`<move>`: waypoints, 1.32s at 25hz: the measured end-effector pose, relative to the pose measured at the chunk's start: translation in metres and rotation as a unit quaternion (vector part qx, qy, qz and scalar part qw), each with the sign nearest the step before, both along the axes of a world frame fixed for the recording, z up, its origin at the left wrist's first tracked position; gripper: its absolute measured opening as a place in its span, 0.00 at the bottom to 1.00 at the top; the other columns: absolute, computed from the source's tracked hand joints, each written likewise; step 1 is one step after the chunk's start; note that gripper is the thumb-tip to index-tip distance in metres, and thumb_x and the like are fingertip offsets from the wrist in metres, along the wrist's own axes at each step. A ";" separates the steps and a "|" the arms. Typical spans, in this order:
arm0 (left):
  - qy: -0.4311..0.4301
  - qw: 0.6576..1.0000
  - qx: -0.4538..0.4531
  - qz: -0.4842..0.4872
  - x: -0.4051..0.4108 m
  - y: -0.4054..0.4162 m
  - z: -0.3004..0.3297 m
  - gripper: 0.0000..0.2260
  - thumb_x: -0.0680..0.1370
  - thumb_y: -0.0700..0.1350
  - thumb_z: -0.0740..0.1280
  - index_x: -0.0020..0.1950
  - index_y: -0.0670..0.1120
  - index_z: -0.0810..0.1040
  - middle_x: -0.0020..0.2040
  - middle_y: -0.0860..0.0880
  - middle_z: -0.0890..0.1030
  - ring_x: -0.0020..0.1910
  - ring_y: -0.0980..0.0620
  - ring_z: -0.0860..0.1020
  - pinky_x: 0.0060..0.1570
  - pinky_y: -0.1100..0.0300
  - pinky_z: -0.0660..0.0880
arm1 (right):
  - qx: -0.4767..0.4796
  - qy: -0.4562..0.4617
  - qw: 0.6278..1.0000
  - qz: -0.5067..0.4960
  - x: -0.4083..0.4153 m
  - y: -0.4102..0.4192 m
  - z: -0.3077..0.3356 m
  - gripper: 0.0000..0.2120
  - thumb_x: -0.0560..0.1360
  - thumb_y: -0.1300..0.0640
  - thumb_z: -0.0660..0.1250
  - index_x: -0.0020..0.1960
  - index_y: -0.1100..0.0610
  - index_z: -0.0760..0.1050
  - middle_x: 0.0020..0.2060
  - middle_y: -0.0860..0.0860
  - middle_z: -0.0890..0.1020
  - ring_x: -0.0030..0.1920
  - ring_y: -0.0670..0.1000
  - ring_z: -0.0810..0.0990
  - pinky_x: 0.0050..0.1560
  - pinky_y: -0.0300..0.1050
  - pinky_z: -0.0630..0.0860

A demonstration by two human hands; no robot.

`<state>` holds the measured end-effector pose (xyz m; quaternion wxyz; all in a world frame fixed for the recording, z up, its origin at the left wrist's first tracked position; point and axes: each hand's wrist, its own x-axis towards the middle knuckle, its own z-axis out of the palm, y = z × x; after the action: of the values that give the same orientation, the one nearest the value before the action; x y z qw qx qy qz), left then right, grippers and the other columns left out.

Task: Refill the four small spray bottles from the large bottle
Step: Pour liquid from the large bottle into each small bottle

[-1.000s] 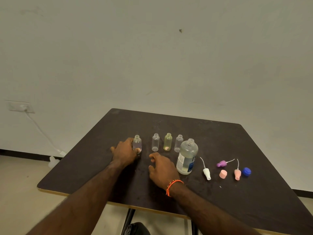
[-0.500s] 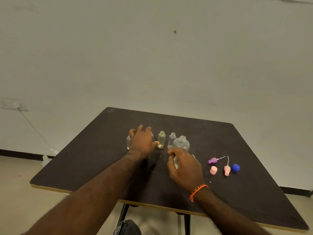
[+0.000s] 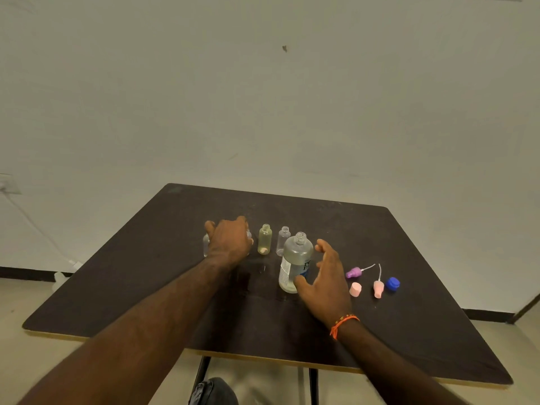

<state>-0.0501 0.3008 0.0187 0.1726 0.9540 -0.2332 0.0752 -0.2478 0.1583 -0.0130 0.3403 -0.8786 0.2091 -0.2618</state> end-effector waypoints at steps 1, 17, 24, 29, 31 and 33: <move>0.001 1.000 0.001 -0.018 -0.002 0.002 0.001 0.11 0.77 0.54 0.69 0.57 0.54 0.76 0.46 0.52 0.81 0.53 0.48 0.79 0.63 0.47 0.60 | 0.013 0.005 1.000 -0.001 0.003 0.002 0.000 0.44 0.69 0.49 0.76 0.77 0.49 0.56 0.74 0.48 0.67 0.72 0.51 0.68 0.72 0.53 0.69; 0.070 0.977 -0.144 -0.137 -0.049 0.029 -0.039 0.18 0.74 0.59 0.76 0.61 0.56 0.78 0.56 0.58 0.85 0.59 0.57 0.81 0.66 0.47 0.67 | 0.096 -0.031 0.994 0.045 0.017 0.010 0.000 0.35 0.70 0.50 0.79 0.70 0.46 0.63 0.63 0.42 0.74 0.62 0.44 0.75 0.61 0.34 0.70; 0.036 0.978 -0.130 -0.157 -0.043 0.033 -0.039 0.17 0.70 0.61 0.76 0.56 0.55 0.83 0.46 0.59 0.84 0.52 0.58 0.79 0.62 0.48 0.68 | -0.073 0.019 0.995 0.064 0.011 0.000 0.015 0.33 0.65 0.50 0.75 0.69 0.45 0.70 0.63 0.44 0.77 0.61 0.45 0.76 0.64 0.48 0.75; 0.017 0.979 -0.103 -0.176 -0.041 0.038 -0.038 0.18 0.70 0.61 0.75 0.56 0.55 0.85 0.44 0.59 0.84 0.51 0.58 0.79 0.62 0.47 0.68 | -0.193 0.108 0.975 0.016 0.010 -0.002 0.020 0.38 0.66 0.50 0.78 0.73 0.46 0.68 0.66 0.50 0.77 0.64 0.55 0.75 0.66 0.59 0.72; 0.010 0.979 -0.092 -0.183 -0.042 0.039 -0.037 0.18 0.71 0.61 0.75 0.58 0.55 0.84 0.46 0.58 0.84 0.53 0.56 0.77 0.62 0.48 0.66 | -0.210 0.123 0.970 0.018 0.011 -0.003 0.020 0.38 0.66 0.50 0.77 0.73 0.45 0.67 0.67 0.50 0.76 0.66 0.55 0.74 0.67 0.59 0.70; 0.008 0.979 -0.083 -0.188 -0.042 0.038 -0.036 0.18 0.72 0.61 0.75 0.59 0.55 0.84 0.47 0.57 0.84 0.55 0.56 0.76 0.61 0.49 0.64 | -0.229 0.135 0.964 0.024 0.012 -0.004 0.019 0.38 0.66 0.50 0.77 0.74 0.45 0.66 0.67 0.50 0.76 0.66 0.55 0.73 0.67 0.59 0.69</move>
<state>-0.0922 0.3390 -0.0174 0.2638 0.8762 -0.3999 0.0529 -0.2353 0.1539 0.0065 0.1044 -0.9650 0.1669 -0.1732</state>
